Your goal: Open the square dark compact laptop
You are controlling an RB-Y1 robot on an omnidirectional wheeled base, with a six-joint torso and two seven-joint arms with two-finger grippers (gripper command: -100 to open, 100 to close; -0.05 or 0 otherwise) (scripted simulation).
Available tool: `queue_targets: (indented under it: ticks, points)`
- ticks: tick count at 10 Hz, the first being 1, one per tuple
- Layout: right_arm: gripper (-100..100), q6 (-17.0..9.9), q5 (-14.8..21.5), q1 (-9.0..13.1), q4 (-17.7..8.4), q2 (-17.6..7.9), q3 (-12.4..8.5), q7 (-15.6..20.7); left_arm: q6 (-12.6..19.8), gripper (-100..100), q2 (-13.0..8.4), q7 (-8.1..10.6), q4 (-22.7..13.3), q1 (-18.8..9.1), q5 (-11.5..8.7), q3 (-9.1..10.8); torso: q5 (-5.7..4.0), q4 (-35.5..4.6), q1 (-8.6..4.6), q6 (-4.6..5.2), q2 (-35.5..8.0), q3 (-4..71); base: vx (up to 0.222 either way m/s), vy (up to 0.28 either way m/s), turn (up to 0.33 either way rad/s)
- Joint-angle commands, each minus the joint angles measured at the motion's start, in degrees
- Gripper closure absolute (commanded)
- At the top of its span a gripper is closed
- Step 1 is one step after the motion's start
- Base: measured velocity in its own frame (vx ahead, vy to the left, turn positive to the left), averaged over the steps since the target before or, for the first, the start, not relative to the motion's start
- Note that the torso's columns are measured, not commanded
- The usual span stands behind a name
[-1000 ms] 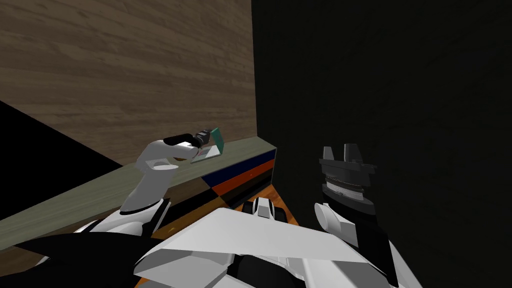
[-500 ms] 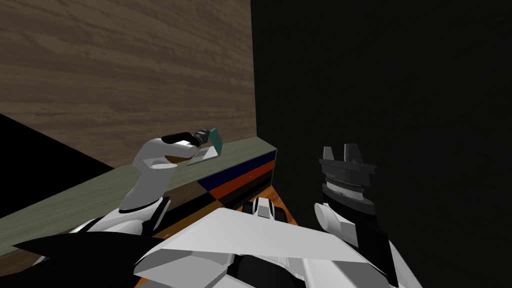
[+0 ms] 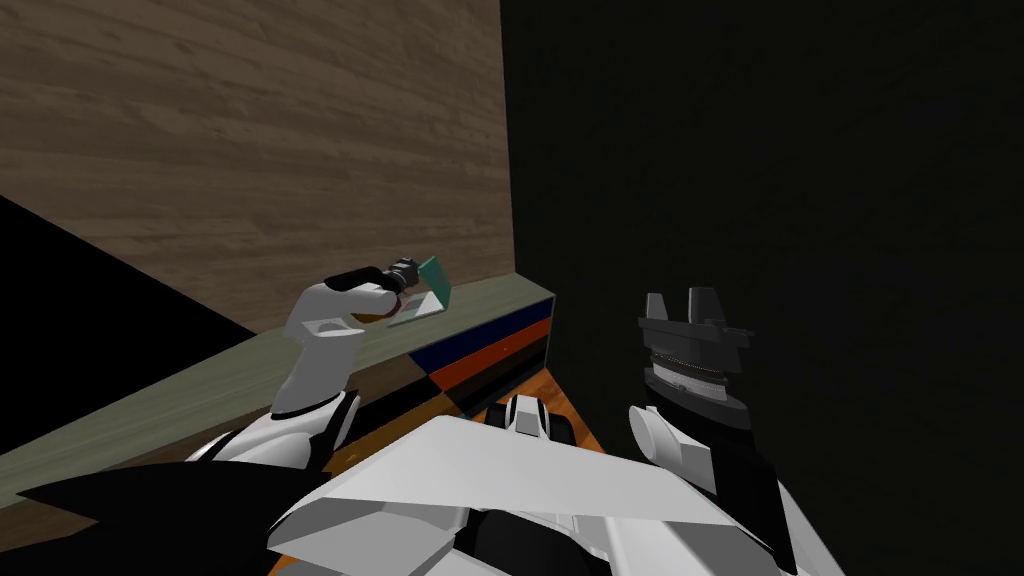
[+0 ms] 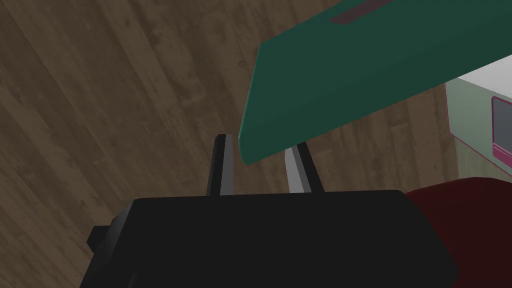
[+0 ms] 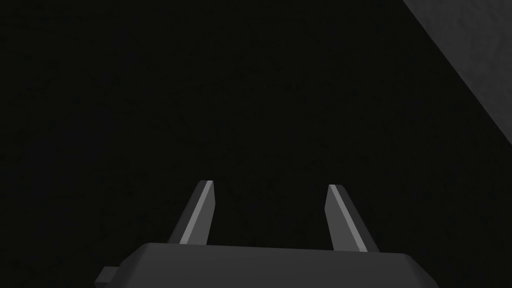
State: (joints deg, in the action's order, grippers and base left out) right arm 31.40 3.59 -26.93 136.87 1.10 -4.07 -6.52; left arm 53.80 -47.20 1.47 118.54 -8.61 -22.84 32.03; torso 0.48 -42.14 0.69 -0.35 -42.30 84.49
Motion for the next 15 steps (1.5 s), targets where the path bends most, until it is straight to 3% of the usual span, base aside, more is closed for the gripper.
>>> queue_targets:
  ticks: [1, 3, 4, 8, 9, 13, 15]
  points:
    - [0, 0.0, 0.0, 0.0, 0.0, 0.0, 0.0, 0.0, -3.0, 100, 3.1, 1.86, -2.5, -0.6, -0.2, 0.71, -0.02, 0.0, -0.03, 0.05, 0.1, 0.1, -0.069, 0.032, 0.038]
    - [0, 0.0, 0.0, 0.0, 0.0, 0.0, 0.0, 0.0, -5.5, 100, 5.2, 3.24, -4.2, -1.4, -0.4, 1.21, -0.09, 0.1, -0.25, 0.19, 0.2, 0.1, -0.067, 0.033, 0.054]
    - [0, 0.0, 0.0, 0.0, 0.0, 0.0, 0.0, 0.0, -4.7, 100, 4.5, 2.76, -3.3, -1.3, -0.2, 1.17, -0.18, 0.1, -0.34, 0.30, 0.2, 0.1, -0.035, 0.020, 0.022]
    - [0, 0.0, 0.0, 0.0, 0.0, 0.0, 0.0, 0.0, -11.7, 100, 9.7, 5.17, -8.8, -2.7, -0.6, 1.55, -0.49, -0.1, -0.77, 0.48, 0.1, 0.2, -0.048, 0.035, 0.017]
    - [0, 0.0, 0.0, 0.0, 0.0, 0.0, 0.0, 0.0, -12.0, 100, 9.7, 5.17, -8.8, -2.7, -0.6, 1.55, -0.48, -0.1, -0.77, 0.47, 0.1, 0.1, -0.037, 0.030, -0.004]
    - [0, 0.0, 0.0, 0.0, 0.0, 0.0, 0.0, 0.0, -18.6, 100, 14.8, 7.41, -14.3, -4.0, -1.1, 1.87, -0.48, -0.2, -0.77, 0.40, -0.1, 0.0, -0.045, 0.032, 0.012]
    - [0, 0.0, 0.0, 0.0, 0.0, 0.0, 0.0, 0.0, -20.8, 100, 16.0, 7.97, -15.6, -4.3, -1.2, 1.95, -0.56, -0.2, -0.84, 0.38, 0.0, 0.0, -0.035, 0.026, 0.002]
